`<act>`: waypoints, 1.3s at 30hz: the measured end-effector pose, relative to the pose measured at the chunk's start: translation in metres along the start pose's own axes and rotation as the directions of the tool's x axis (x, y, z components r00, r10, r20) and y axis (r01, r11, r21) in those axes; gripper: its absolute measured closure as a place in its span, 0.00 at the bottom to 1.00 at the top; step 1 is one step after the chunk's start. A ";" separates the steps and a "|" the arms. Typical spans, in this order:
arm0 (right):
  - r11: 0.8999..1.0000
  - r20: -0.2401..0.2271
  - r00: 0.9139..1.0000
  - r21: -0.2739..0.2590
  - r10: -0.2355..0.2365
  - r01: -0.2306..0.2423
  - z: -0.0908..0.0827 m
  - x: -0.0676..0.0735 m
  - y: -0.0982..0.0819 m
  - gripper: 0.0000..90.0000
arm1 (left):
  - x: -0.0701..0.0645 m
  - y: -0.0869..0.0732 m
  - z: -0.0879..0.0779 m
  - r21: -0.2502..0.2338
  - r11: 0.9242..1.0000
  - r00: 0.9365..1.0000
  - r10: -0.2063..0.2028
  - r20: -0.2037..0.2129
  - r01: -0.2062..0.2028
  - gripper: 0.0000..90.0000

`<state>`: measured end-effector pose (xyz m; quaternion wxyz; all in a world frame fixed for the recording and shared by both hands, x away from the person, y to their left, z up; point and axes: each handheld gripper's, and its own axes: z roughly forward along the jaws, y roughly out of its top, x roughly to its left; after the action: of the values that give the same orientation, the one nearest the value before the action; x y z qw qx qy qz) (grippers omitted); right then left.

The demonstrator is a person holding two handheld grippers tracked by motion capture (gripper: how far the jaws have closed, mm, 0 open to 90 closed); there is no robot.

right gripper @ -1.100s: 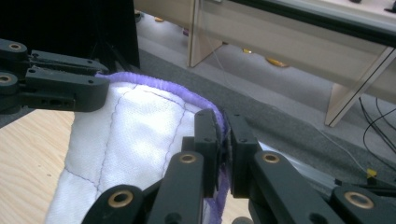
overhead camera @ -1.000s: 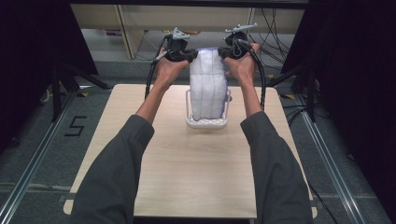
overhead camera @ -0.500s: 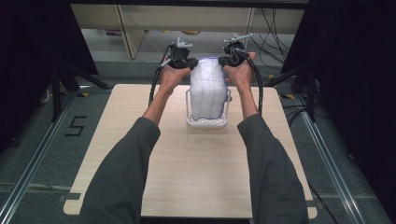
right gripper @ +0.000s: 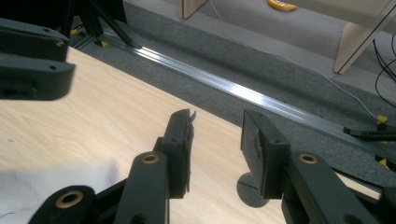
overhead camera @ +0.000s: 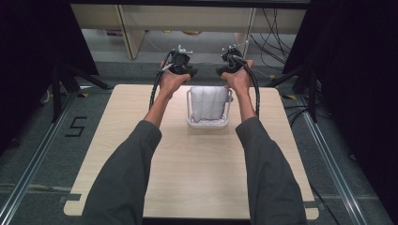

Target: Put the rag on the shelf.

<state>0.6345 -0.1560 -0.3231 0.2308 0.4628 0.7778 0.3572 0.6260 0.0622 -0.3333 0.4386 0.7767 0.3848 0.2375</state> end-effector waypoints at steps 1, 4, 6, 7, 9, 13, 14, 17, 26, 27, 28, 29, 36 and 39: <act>1.000 -0.008 1.000 -0.005 0.008 -0.008 -0.002 -0.001 0.000 0.68 | 0.000 0.000 -0.002 -0.006 1.000 1.000 -0.004 0.005 0.004 0.77; 1.000 -0.007 1.000 -0.010 0.000 0.000 -0.010 -0.004 0.000 0.66 | 0.002 -0.003 -0.011 -0.007 1.000 1.000 0.013 0.002 -0.013 0.76; 1.000 -0.009 1.000 -0.010 0.002 -0.003 -0.015 -0.006 0.001 0.65 | 0.005 -0.004 -0.016 -0.006 1.000 1.000 0.017 -0.002 -0.017 0.75; 1.000 -0.009 1.000 -0.010 0.000 0.000 -0.018 -0.007 0.001 0.65 | 0.006 -0.005 -0.019 -0.014 1.000 1.000 0.006 0.003 -0.006 0.75; 1.000 -0.013 1.000 -0.016 0.002 -0.002 -0.025 -0.008 0.000 0.64 | 0.006 -0.007 -0.025 -0.024 1.000 1.000 -0.001 0.018 0.001 0.72; 1.000 -0.026 1.000 -0.012 0.006 -0.006 -0.036 -0.011 -0.004 0.63 | 0.008 -0.012 -0.038 -0.002 1.000 0.999 0.009 0.044 -0.009 0.63; 1.000 -0.031 1.000 -0.014 0.006 -0.006 -0.038 -0.012 -0.005 0.62 | 0.009 -0.013 -0.041 0.001 1.000 0.999 0.009 0.045 -0.009 0.62; 1.000 -0.044 0.999 -0.026 0.014 -0.015 -0.043 -0.014 -0.010 0.60 | 0.010 -0.017 -0.049 -0.008 1.000 0.999 0.001 0.049 -0.001 0.59; 0.999 -0.081 0.996 -0.021 0.024 -0.026 -0.059 -0.018 -0.025 0.57 | 0.015 -0.028 -0.065 -0.012 1.000 0.999 -0.024 0.049 0.024 0.51; 0.999 -0.088 0.996 -0.023 0.022 -0.024 -0.061 -0.019 -0.027 0.57 | 0.017 -0.030 -0.066 -0.009 0.999 0.998 -0.030 0.051 0.030 0.51; 0.999 -0.086 0.996 -0.029 0.024 -0.026 -0.063 -0.019 -0.029 0.57 | 0.017 -0.032 -0.067 -0.011 0.999 0.998 -0.038 0.053 0.039 0.51; 0.999 -0.085 0.996 -0.035 0.008 -0.011 -0.064 -0.021 -0.030 0.57 | 0.017 -0.033 -0.068 -0.005 1.000 0.998 -0.030 0.050 0.031 0.52; 0.999 -0.089 0.996 -0.033 0.019 -0.022 -0.075 -0.021 -0.038 0.57 | 0.017 -0.043 -0.073 0.002 0.999 0.996 -0.038 0.077 0.037 0.51; 0.999 -0.103 0.994 -0.030 0.026 -0.029 -0.079 -0.019 -0.042 0.56 | 0.016 -0.049 -0.075 0.017 0.999 0.995 -0.050 0.085 0.049 0.49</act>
<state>0.5654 -0.2132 -0.3043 0.1928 0.4510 0.7764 0.3957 0.5631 0.1288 -0.3376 0.4545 0.7796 0.3866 0.1901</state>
